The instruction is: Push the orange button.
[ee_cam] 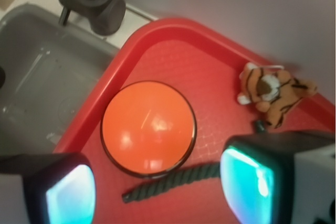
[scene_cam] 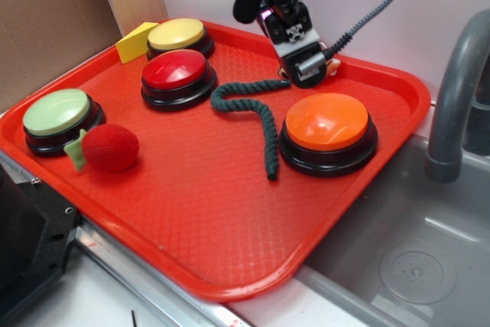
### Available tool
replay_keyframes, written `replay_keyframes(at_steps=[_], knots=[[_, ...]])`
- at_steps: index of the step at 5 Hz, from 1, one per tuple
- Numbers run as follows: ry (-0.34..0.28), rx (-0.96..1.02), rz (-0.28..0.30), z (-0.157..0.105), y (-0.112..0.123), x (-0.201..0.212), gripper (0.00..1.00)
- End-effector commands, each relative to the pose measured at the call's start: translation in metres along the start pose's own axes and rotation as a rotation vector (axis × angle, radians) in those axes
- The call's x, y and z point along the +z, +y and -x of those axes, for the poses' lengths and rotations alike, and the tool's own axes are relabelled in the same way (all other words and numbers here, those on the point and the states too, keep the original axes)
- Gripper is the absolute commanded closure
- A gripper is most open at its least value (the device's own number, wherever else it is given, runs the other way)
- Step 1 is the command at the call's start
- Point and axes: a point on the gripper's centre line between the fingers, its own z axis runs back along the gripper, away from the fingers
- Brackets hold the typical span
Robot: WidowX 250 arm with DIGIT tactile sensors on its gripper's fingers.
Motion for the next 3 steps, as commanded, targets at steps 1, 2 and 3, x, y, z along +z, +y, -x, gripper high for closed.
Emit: replay_keyframes(at_steps=[1, 2, 3], knots=[[-0.085, 0.001, -0.078, -0.0028, -0.0139, 0.0308, 0.00], [-0.104, -0.016, -0.107, -0.0003, -0.0146, 0.0366, 0.00], [-0.123, -0.019, -0.110, 0.0020, -0.0143, 0.0383, 0.00]])
